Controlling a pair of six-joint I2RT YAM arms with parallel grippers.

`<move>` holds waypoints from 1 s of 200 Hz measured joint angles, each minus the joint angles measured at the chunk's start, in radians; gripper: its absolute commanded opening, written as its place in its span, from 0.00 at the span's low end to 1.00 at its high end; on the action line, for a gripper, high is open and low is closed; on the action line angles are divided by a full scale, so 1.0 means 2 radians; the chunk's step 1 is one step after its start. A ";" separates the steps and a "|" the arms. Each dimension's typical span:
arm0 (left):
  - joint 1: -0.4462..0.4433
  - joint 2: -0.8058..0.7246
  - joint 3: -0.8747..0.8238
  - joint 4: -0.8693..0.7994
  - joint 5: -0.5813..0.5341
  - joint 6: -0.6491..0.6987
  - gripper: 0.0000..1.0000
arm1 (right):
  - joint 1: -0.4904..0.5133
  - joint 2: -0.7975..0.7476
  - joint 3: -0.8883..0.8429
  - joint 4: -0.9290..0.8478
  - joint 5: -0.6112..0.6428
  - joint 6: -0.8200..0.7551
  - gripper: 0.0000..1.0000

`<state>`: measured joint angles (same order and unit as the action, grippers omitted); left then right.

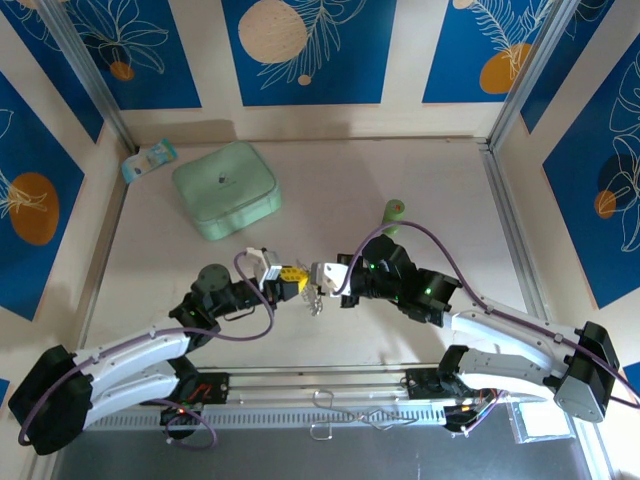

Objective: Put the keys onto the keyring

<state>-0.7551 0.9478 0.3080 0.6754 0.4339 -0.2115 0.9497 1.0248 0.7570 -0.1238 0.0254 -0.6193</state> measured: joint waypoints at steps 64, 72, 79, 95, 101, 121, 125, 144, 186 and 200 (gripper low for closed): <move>0.000 0.000 0.001 0.012 -0.001 0.039 0.00 | -0.107 -0.050 0.000 -0.036 -0.155 0.074 0.37; 0.000 0.000 0.001 0.013 0.000 0.046 0.00 | -0.129 -0.056 0.000 -0.039 -0.190 0.091 0.37; 0.000 0.000 0.001 0.014 0.000 0.052 0.00 | -0.147 -0.060 0.000 -0.040 -0.219 0.106 0.37; 0.000 0.002 0.001 0.017 0.004 0.065 0.00 | -0.173 -0.065 0.000 -0.034 -0.270 0.139 0.36; 0.000 0.003 0.001 0.020 0.006 0.070 0.00 | -0.179 -0.066 -0.001 -0.029 -0.284 0.152 0.36; 0.000 0.007 0.001 0.032 0.017 0.083 0.00 | -0.196 -0.067 -0.004 -0.004 -0.313 0.191 0.35; 0.000 0.009 0.001 0.035 0.020 0.084 0.00 | -0.198 -0.066 -0.005 0.001 -0.316 0.197 0.36; 0.000 0.015 0.000 0.048 0.033 0.094 0.00 | -0.204 -0.059 -0.006 0.011 -0.329 0.216 0.35; 0.000 0.033 0.000 0.065 0.062 0.107 0.00 | -0.176 -0.011 0.001 -0.010 -0.336 0.209 0.37; 0.000 0.035 0.000 0.068 0.070 0.109 0.00 | -0.166 0.000 0.006 -0.017 -0.336 0.204 0.37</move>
<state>-0.7555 1.0176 0.3088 0.8112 0.5732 0.0074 0.6170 1.0248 0.7689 -0.1581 -0.6476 -0.2104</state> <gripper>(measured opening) 0.056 0.365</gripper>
